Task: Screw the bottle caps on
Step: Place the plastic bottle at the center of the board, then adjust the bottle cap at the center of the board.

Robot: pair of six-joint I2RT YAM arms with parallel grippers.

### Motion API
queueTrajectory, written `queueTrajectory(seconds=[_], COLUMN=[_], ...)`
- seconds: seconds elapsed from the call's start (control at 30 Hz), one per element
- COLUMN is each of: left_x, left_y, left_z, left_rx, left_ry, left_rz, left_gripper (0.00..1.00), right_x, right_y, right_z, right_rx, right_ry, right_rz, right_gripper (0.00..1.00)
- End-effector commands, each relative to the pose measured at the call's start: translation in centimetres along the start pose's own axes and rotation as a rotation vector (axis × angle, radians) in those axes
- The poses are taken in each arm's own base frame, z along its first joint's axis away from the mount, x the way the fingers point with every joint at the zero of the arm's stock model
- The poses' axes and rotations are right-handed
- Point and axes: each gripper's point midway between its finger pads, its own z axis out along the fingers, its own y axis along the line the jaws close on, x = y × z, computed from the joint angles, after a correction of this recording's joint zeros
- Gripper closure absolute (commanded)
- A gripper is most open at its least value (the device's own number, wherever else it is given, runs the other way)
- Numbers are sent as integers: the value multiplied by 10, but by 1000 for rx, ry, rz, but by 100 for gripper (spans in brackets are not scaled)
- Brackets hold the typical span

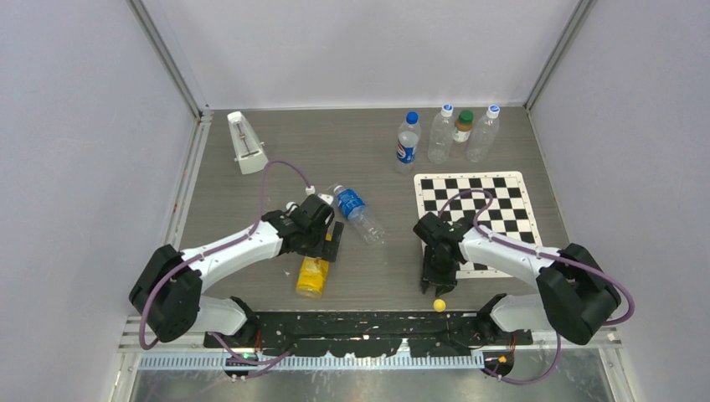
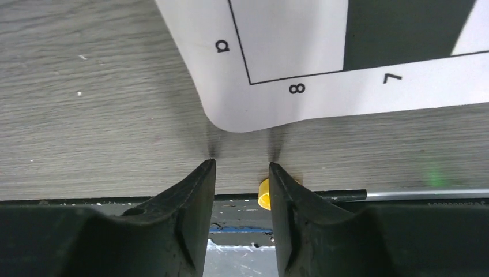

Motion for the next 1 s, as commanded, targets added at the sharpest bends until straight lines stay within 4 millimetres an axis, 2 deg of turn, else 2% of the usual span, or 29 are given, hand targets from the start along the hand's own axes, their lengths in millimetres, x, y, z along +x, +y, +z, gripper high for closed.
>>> queueTrajectory(seconds=[0.0, 0.03, 0.17, 0.3, 0.5, 0.63, 0.77, 0.97], left_x=[-25, -28, -39, -50, -62, -67, -68, -68], left_y=[-1, -1, -2, -3, -8, -9, -11, -14], left_z=[-16, -19, -29, -44, -65, -73, -78, -82], left_rx=[6, 8, 15, 29, 70, 87, 102, 126], left_ry=[-99, -113, -168, -213, -280, -311, -325, -332], left_rz=[-20, -19, -20, -18, -26, -31, -33, -39], left_gripper=[3, 3, 0, 0, 0, 0, 1, 2], right_x=[-17, -17, -8, 5, 23, 28, 27, 23], right_y=[1, -7, -26, -32, -21, -11, -14, -10], right_z=[-20, -27, -39, -35, -23, -14, -3, 6], right_rx=[18, 35, 73, 76, 34, 20, 39, 37], right_ry=[-114, -135, -149, -101, -13, 8, -2, -8], right_rz=[-4, 4, 33, 55, 46, 30, 33, 26], right_gripper=[49, 42, 29, 26, 30, 31, 34, 49])
